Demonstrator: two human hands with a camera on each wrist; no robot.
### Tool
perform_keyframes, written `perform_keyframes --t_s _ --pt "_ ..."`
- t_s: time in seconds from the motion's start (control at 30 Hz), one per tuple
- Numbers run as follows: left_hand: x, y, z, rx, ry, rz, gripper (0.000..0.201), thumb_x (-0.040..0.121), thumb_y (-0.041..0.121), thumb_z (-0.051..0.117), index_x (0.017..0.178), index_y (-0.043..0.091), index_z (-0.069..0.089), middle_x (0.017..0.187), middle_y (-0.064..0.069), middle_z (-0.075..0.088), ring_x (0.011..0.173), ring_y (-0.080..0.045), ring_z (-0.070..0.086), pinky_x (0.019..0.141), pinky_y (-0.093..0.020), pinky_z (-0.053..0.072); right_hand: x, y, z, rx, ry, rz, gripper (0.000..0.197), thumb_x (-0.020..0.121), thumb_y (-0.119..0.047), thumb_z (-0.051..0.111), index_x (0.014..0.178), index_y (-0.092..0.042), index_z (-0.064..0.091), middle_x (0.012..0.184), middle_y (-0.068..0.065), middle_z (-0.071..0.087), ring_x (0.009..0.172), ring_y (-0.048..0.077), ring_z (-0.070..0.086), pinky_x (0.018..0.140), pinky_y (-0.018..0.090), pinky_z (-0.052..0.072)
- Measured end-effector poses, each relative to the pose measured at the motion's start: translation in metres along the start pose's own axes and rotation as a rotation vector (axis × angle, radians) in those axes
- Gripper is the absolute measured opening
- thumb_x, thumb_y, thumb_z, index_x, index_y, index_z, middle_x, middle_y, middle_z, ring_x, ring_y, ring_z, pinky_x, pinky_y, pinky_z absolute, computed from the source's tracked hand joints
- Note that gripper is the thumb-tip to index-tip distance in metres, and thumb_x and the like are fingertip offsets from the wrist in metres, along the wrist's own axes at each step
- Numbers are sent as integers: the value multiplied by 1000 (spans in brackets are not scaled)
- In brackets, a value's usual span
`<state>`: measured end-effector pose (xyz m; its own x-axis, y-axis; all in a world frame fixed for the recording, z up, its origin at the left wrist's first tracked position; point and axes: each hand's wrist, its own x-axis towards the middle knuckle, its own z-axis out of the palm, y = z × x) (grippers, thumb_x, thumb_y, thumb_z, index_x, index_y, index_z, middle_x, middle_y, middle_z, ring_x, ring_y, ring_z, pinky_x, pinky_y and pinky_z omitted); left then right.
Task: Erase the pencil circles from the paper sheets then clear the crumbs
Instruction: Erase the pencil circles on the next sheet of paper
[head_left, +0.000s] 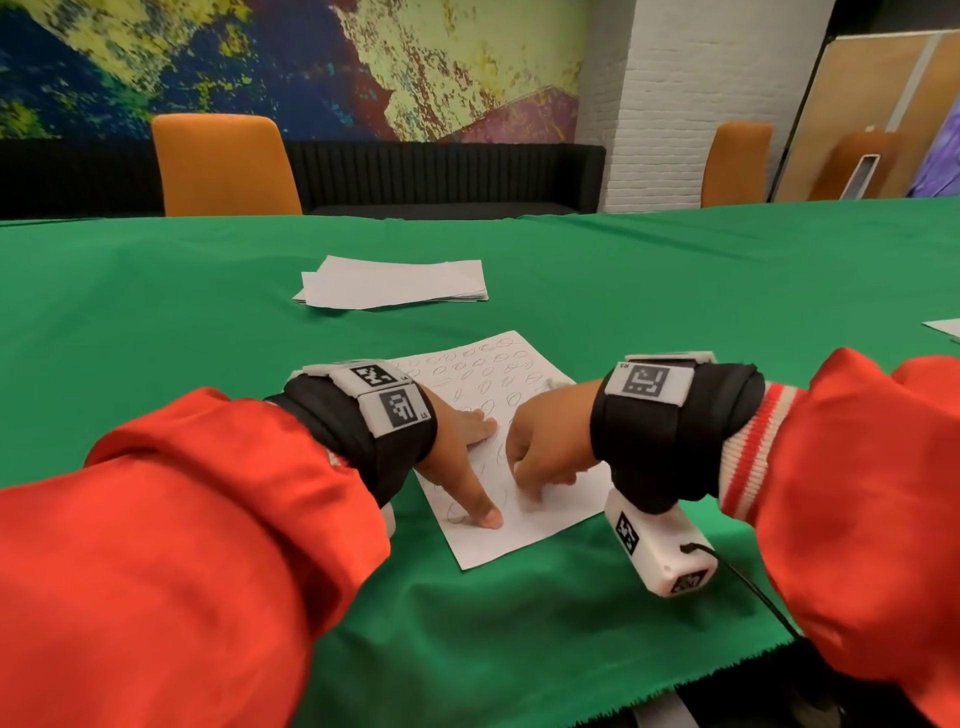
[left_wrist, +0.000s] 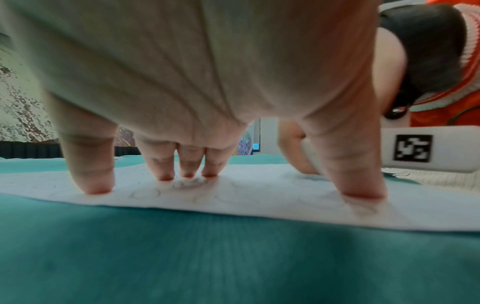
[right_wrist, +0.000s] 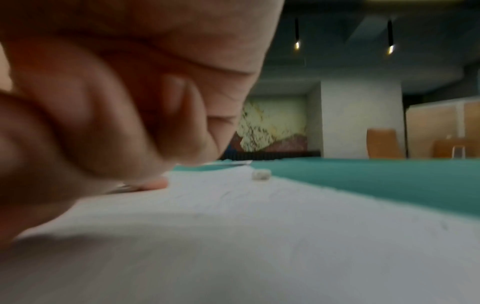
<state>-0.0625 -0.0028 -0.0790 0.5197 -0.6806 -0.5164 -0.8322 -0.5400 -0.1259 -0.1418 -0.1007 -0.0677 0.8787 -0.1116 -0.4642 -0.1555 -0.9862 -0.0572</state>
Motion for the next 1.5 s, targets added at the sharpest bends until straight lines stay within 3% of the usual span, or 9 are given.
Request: perform_keyframes --t_s 0.1,0.2,0.6,0.8,1.0,1.13,1.23,1.37,1.5 --pt "-1 1 -1 5 -7 -9 107 77 67 59 152 26 -6 159 12 -7 146 -14 9 116 -36 9 0 5 -3 -69 88 42 22 82 -30 62 86 -10 68 59 -5 53 59 12 47 53 22 35" --pt "1 0 -1 3 -8 -6 109 76 68 59 152 27 -6 159 12 -7 146 -14 9 117 -38 8 -1 6 -1 -54 47 7 17 81 -29 61 78 -12 64 56 -5 52 59 13 47 55 22 37" --pt "2 -1 1 0 9 3 109 75 67 61 152 26 -4 159 9 -2 146 -15 10 116 -37 9 -6 2 1 -61 16 -24 14 82 -28 62 81 -14 62 59 -5 51 53 9 44 50 20 33" --pt "-1 0 -1 -8 3 -3 107 77 67 60 152 27 -5 159 12 -5 146 -14 9 116 -37 8 -2 6 -1 -117 96 2 15 83 -28 60 80 -14 61 67 -3 55 58 11 45 52 21 34" --pt "1 -1 1 -5 -2 -2 108 76 67 60 152 27 -6 159 12 -6 146 -14 9 117 -38 8 -3 5 -1 -80 76 -15 13 83 -27 59 79 -14 62 60 -5 53 54 9 45 52 21 34" --pt "1 -1 0 -10 3 5 108 76 67 60 152 27 -5 159 11 -6 146 -15 9 116 -37 8 -2 6 2 -101 91 -56 20 84 -25 57 67 -16 53 62 -5 51 56 10 44 53 22 33" --pt "3 -2 1 -26 1 7 109 76 66 61 152 27 -5 159 10 -5 146 -14 9 116 -37 8 -4 0 2 -97 24 -85 15 84 -27 60 78 -14 60 61 -5 52 55 9 44 52 22 32" --pt "1 0 0 -11 -4 -8 108 76 67 60 152 28 -7 158 13 -7 145 -13 11 116 -36 10 1 7 -5 -111 80 13 22 84 -29 61 92 -9 68 64 -3 55 66 15 51 54 22 35" --pt "4 -3 1 -52 -7 19 107 75 65 64 152 29 -1 159 11 3 144 -14 17 115 -36 14 1 -2 0 -109 32 -63 15 83 -27 62 83 -12 63 62 -4 54 59 11 48 54 21 35"
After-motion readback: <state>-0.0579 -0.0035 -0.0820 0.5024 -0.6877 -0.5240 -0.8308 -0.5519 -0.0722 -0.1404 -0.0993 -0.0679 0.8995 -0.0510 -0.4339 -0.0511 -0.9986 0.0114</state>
